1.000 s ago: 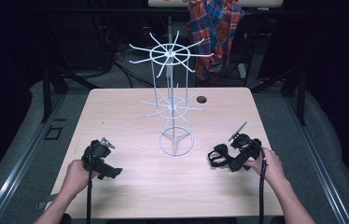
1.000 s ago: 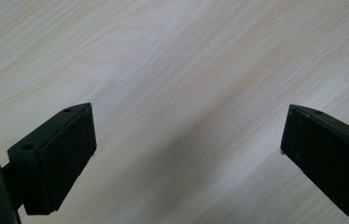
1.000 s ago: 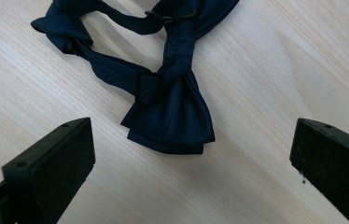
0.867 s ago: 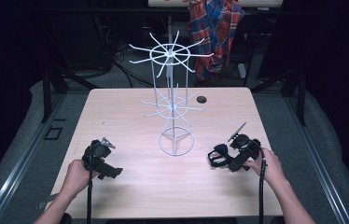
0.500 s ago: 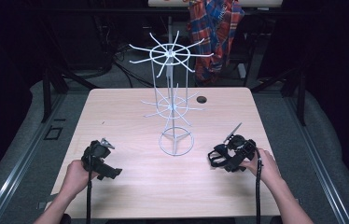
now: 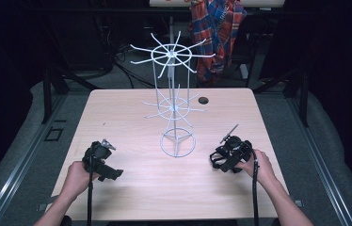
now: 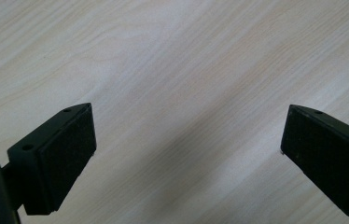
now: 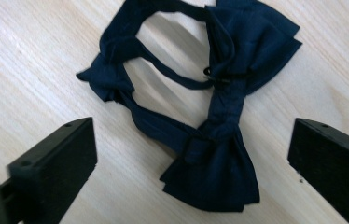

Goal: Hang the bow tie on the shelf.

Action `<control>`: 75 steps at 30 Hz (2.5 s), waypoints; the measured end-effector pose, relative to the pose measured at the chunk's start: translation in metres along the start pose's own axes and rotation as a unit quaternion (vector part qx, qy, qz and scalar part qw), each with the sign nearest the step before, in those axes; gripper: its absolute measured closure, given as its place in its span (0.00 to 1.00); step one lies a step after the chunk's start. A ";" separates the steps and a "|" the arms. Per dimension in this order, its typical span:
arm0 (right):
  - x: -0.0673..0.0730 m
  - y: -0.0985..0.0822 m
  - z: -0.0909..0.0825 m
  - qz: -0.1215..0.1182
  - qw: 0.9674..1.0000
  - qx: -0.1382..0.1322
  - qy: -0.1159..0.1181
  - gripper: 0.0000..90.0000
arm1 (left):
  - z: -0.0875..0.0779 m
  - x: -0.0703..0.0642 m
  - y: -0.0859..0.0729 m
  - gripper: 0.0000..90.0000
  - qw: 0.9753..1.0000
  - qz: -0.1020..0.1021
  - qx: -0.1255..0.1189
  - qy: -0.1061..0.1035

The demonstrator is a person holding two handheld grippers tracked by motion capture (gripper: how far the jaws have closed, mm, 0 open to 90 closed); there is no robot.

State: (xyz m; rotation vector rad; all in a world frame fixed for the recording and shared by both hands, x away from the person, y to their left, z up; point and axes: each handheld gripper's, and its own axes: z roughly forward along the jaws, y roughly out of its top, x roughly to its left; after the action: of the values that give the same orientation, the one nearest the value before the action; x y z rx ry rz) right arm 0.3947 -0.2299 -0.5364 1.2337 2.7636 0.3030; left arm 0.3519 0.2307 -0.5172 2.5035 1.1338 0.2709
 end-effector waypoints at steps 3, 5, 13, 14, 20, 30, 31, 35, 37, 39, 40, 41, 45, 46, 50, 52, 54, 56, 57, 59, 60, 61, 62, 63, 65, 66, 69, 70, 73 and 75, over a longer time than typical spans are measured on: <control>0.001 0.002 0.000 0.000 1.000 -0.011 -0.010 0.14 | -0.001 -0.001 0.000 0.04 1.000 0.001 0.000 0.002; 0.001 0.004 -0.002 0.000 1.000 -0.006 -0.021 0.19 | -0.001 0.000 0.000 0.04 1.000 0.001 0.002 0.002; 0.002 0.004 0.003 0.001 0.999 0.005 -0.032 0.43 | -0.001 -0.001 0.000 0.06 1.000 0.000 0.003 0.007; 0.003 0.005 0.004 -0.001 0.999 0.008 -0.031 0.45 | -0.001 -0.001 0.000 0.06 1.000 0.000 0.002 0.007; 0.005 0.005 0.005 -0.017 0.998 0.024 -0.047 0.65 | -0.001 -0.001 0.000 0.06 1.000 -0.001 0.003 0.007; 0.007 0.005 0.001 -0.033 0.997 0.018 -0.063 0.81 | -0.001 -0.001 0.000 0.06 1.000 0.000 0.002 0.006; 0.006 0.004 -0.001 -0.030 0.998 0.014 -0.056 0.81 | -0.001 -0.001 0.000 0.06 1.000 0.000 0.002 0.006; 0.004 0.002 -0.006 -0.007 0.999 -0.021 -0.041 0.81 | -0.001 -0.001 0.000 0.06 1.000 0.000 0.003 0.006; 0.003 0.002 -0.010 -0.007 0.999 -0.028 -0.035 0.81 | -0.002 -0.002 0.000 0.06 1.000 0.000 0.002 0.006; 0.002 0.002 -0.013 -0.003 0.999 -0.040 -0.029 0.81 | -0.001 -0.001 0.000 0.06 1.000 0.001 0.002 0.007; 0.002 0.002 -0.013 0.000 0.999 -0.048 -0.026 0.81 | -0.001 -0.001 0.000 0.06 1.000 0.001 0.002 0.006; 0.002 0.002 -0.016 -0.003 0.999 -0.045 -0.028 0.81 | -0.001 -0.001 0.001 0.06 1.000 0.001 0.003 0.007; 0.001 0.003 -0.020 -0.003 0.998 -0.060 -0.026 0.81 | 0.000 -0.002 0.002 0.06 1.000 0.003 0.005 0.006; 0.002 0.003 -0.021 -0.001 0.998 -0.064 -0.028 0.81 | 0.000 -0.002 0.002 0.06 1.000 0.003 0.004 0.005; 0.003 0.002 -0.024 0.000 0.997 -0.071 -0.027 0.81 | 0.000 -0.002 0.002 0.06 1.000 0.003 0.004 0.005; 0.003 0.002 -0.026 0.000 0.997 -0.077 -0.024 0.81 | 0.000 -0.002 0.002 0.06 1.000 0.002 0.003 0.005; 0.003 0.002 -0.027 0.003 0.996 -0.084 -0.025 0.81 | -0.001 -0.002 0.002 0.06 1.000 0.003 0.003 0.005; 0.002 0.001 -0.030 0.004 0.996 -0.090 -0.020 0.81 | 0.000 -0.002 0.002 0.06 1.000 0.003 0.004 0.005; 0.002 0.001 -0.030 0.004 0.996 -0.090 -0.020 0.81 | 0.000 -0.002 0.002 0.06 1.000 0.003 0.004 0.005; 0.001 0.000 -0.031 0.010 0.995 -0.100 -0.023 0.81 | 0.000 -0.002 0.001 0.06 1.000 0.003 0.005 0.005; 0.000 0.000 -0.032 0.009 0.995 -0.101 -0.021 0.81 | 0.000 -0.002 0.001 0.06 1.000 0.002 0.005 0.004; 0.000 0.000 -0.033 0.013 0.994 -0.107 -0.017 0.82 | -0.001 -0.001 0.001 0.06 1.000 0.002 0.005 0.005; -0.001 0.000 -0.036 0.016 0.993 -0.113 -0.019 0.82 | -0.001 -0.001 0.001 0.06 1.000 0.002 0.004 0.007; -0.001 0.000 -0.036 0.016 0.993 -0.113 -0.019 0.82 | -0.001 -0.001 0.001 0.06 1.000 0.002 0.003 0.007; -0.001 0.000 -0.037 0.018 0.992 -0.122 -0.014 0.82 | -0.001 -0.001 0.001 0.06 1.000 0.001 0.004 0.007; -0.002 0.000 -0.038 0.018 0.991 -0.128 -0.018 0.82 | -0.001 -0.001 0.001 0.06 1.000 0.001 0.004 0.008; -0.001 0.000 -0.040 0.023 0.990 -0.137 -0.016 0.82 | -0.001 -0.001 0.001 0.06 1.000 0.001 0.004 0.007; -0.002 -0.001 -0.041 0.024 0.990 -0.139 -0.020 0.82 | -0.001 -0.001 0.001 0.06 1.000 0.001 0.004 0.007; -0.002 -0.001 -0.045 0.031 0.988 -0.153 -0.015 0.82 | 0.000 -0.001 0.001 0.06 1.000 0.000 0.005 0.007; -0.002 -0.002 -0.047 0.027 0.987 -0.155 -0.016 0.82 | -0.001 -0.001 0.001 0.06 1.000 0.000 0.004 0.007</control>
State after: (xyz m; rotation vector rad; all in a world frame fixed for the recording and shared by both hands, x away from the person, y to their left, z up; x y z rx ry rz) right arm 0.3865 -0.2387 -0.4905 1.2193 2.5332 0.6816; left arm 0.3515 0.2296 -0.5163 2.5126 1.1429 0.2848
